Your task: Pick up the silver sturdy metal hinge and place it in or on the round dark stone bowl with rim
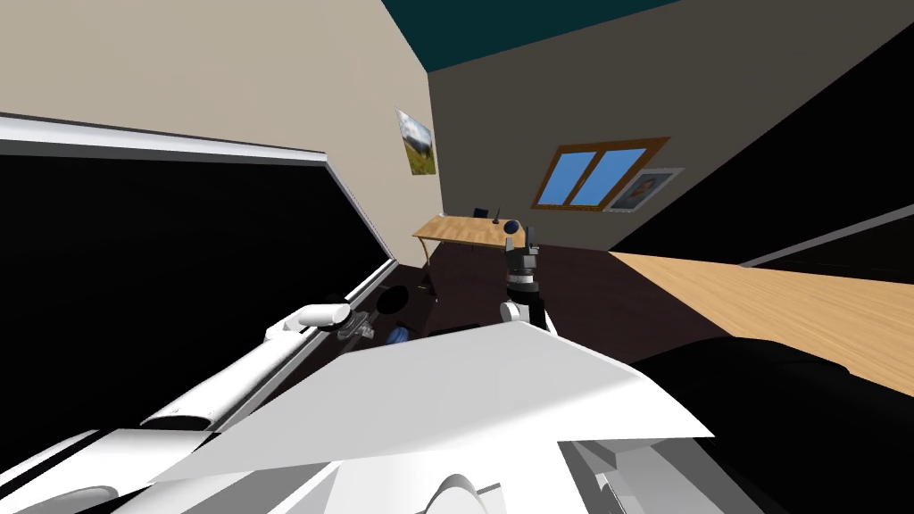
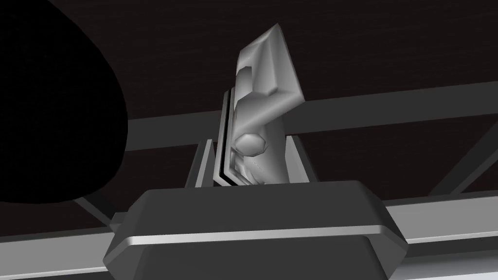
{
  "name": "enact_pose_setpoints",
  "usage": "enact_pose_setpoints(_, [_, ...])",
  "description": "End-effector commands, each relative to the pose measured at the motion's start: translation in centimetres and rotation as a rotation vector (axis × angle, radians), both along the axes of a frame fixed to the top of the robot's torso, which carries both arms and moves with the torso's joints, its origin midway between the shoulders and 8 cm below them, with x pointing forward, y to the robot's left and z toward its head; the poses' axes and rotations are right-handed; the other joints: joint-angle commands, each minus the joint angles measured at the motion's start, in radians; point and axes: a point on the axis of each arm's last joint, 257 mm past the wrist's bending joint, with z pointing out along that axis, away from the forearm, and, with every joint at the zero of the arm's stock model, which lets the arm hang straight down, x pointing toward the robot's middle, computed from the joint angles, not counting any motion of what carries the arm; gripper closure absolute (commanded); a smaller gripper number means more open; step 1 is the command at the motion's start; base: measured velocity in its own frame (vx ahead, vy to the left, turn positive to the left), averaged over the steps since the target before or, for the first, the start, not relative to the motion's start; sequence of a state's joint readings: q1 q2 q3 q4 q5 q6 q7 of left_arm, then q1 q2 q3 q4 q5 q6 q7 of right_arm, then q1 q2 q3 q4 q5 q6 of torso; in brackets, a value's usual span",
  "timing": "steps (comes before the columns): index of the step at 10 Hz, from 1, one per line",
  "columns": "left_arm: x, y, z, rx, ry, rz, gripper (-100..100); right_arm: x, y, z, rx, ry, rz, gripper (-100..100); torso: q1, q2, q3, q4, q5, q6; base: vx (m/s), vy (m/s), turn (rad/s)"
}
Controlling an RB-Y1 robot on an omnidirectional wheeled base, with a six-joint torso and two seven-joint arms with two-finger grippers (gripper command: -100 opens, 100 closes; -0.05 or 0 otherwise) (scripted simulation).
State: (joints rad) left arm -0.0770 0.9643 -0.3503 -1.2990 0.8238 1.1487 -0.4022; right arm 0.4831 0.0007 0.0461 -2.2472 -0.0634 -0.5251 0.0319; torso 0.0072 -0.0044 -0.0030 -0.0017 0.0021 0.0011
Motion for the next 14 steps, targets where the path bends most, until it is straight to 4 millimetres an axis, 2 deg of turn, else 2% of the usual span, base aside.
enact_pose_setpoints(1, [0.1,1.0,1.3,0.003,-0.010,-0.016,100,0.0,0.0,0.0,0.000,0.000,0.000,0,0.000,0.000,0.000,0.000,0.000,0.000,0.053,0.124,-0.019])
enact_pose_setpoints(4, [-0.3,1.5,2.0,-0.007,-0.006,-0.042,100,0.0,0.0,0.0,0.000,0.000,0.000,0,-0.005,0.000,0.000,0.000,0.000,0.001,0.041,0.050,-0.017])
enact_pose_setpoints(9, [-1.8,1.1,3.4,-0.061,0.022,-0.105,100,0.0,0.0,0.0,0.000,0.000,0.000,0,-0.012,0.001,0.001,0.000,-0.002,0.002,0.032,-0.022,-0.024])
enact_pose_setpoints(11, [-1.5,1.0,4.7,-0.072,0.022,-0.113,100,0.0,0.0,0.0,0.000,0.000,0.000,0,-0.015,0.001,0.000,0.000,-0.002,0.003,0.052,-0.066,0.015])
enact_pose_setpoints(14, [-0.1,0.0,7.1,-0.084,0.022,-0.114,100,0.0,0.0,0.0,0.000,0.000,0.000,0,-0.015,-0.004,-0.002,-0.001,-0.004,0.004,0.091,-0.043,0.039])
